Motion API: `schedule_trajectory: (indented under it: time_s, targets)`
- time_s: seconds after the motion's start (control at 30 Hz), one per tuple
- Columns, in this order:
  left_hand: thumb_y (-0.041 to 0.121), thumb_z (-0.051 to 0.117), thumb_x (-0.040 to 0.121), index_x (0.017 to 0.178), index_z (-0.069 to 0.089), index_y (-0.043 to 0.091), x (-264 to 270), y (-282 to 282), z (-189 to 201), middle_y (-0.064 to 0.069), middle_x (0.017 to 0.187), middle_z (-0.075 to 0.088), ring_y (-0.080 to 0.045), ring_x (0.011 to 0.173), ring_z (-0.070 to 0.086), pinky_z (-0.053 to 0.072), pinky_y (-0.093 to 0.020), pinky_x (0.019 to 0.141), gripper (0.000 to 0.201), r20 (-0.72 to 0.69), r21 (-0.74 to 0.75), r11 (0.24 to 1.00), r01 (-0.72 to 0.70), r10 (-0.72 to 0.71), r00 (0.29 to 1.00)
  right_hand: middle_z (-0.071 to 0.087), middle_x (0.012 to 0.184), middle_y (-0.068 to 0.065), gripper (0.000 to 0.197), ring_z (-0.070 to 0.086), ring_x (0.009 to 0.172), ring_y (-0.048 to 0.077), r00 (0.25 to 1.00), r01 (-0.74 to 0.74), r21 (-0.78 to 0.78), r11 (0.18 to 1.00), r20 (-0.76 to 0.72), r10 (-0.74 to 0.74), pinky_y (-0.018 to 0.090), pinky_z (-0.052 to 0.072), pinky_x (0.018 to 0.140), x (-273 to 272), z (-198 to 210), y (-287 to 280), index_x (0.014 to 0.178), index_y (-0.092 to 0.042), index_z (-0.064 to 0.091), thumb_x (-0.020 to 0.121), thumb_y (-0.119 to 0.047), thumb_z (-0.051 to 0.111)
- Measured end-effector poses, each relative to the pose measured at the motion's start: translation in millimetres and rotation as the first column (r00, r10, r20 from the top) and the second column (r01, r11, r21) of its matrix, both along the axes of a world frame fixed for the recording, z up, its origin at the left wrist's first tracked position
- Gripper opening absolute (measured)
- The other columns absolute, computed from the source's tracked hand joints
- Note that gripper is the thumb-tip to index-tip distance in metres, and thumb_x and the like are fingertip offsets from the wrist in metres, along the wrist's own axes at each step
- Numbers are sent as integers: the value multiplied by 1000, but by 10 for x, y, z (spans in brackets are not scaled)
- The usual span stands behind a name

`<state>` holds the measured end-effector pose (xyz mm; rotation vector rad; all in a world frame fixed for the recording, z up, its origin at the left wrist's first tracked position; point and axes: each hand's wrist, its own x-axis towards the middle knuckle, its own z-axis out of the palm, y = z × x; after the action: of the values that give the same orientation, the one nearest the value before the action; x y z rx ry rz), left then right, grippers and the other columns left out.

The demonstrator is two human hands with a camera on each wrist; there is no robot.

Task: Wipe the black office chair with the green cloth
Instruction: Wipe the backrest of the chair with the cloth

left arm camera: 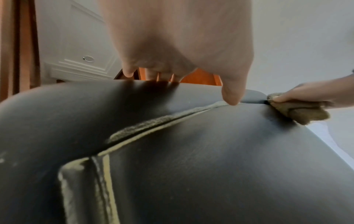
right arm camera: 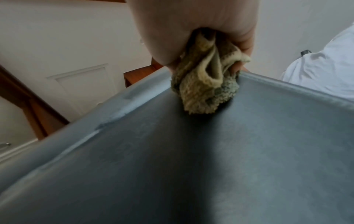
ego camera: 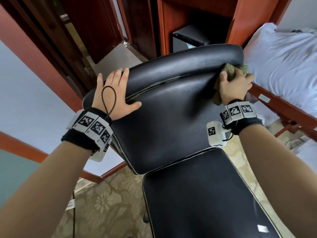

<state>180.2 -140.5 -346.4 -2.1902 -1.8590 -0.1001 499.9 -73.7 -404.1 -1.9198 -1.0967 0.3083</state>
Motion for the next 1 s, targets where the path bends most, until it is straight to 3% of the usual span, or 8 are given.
schedule_trajectory:
  time_s: [0.13, 0.27, 0.37, 0.47, 0.57, 0.7, 0.9, 1.0]
  targets:
    - [65, 59, 75, 151, 6, 9, -16, 7, -30, -13, 155, 17, -28, 143, 17, 5, -50, 115, 108, -15, 1, 1000, 19, -19, 1000, 29, 137, 22, 41, 41, 118, 42, 1000, -7, 11, 1000, -28, 8, 39, 29, 102, -306, 65, -12, 123, -6, 55, 94, -33, 46]
    - [67, 59, 73, 150, 9, 8, 0, -10, -67, -12, 154, 20, -28, 142, 19, 6, -50, 114, 110, -11, 33, 999, 11, -11, 1000, 34, 129, 23, 38, 39, 111, 40, 987, -160, 82, 984, 29, 158, 39, 27, 100, -962, 92, -208, 118, -2, 57, 94, -30, 48]
    - [68, 59, 73, 150, 9, 7, -38, -13, -57, -12, 154, 22, -28, 141, 20, 5, -51, 114, 110, -27, 33, 999, 7, -7, 1000, 40, 121, 27, 34, 40, 102, 41, 923, -378, 148, 914, 133, 361, 41, 29, 93, -1574, 38, -504, 112, 2, 60, 89, -23, 55]
    - [67, 60, 73, 150, 9, 8, -58, -22, -47, -12, 154, 22, -28, 141, 20, 4, -51, 114, 110, -28, 25, 1000, 14, -14, 1000, 47, 112, 30, 35, 45, 93, 45, 823, -549, 185, 815, 287, 490, 48, 41, 86, -1858, -92, -686, 110, 3, 63, 81, -17, 63]
    - [69, 57, 73, 151, 4, 10, -33, -18, -36, -10, 156, 17, -25, 143, 17, 1, -50, 114, 111, -64, 6, 1000, 5, -4, 998, 48, 116, 29, 37, 46, 98, 44, 782, -595, 176, 784, 352, 515, 48, 47, 83, -1732, -129, -645, 117, -2, 62, 83, -17, 62]
    - [69, 57, 73, 151, 2, 12, -70, -25, -10, -8, 155, 17, -24, 142, 18, 1, -52, 114, 111, -93, -6, 1000, 2, -2, 996, 43, 127, 25, 37, 43, 107, 42, 751, -601, 122, 790, 423, 507, 45, 46, 82, -1454, -98, -569, 123, -10, 59, 88, -22, 57]
    - [66, 59, 74, 151, 6, 13, -43, -30, -5, -8, 154, 20, -26, 140, 21, 2, -51, 115, 108, -66, 3, 1000, 3, -3, 998, 34, 135, 23, 35, 36, 117, 40, 858, -368, 39, 929, 399, 323, 42, 37, 92, -528, 2, -238, 121, -6, 57, 93, -25, 48]
    - [66, 60, 74, 151, 8, 11, -15, -16, -30, -10, 154, 21, -28, 139, 23, 5, -49, 115, 108, -43, 21, 1000, 13, -12, 999, 37, 133, 25, 37, 38, 115, 43, 877, -294, 36, 955, 407, 255, 40, 28, 99, -232, -30, -176, 123, -6, 56, 94, -26, 48]
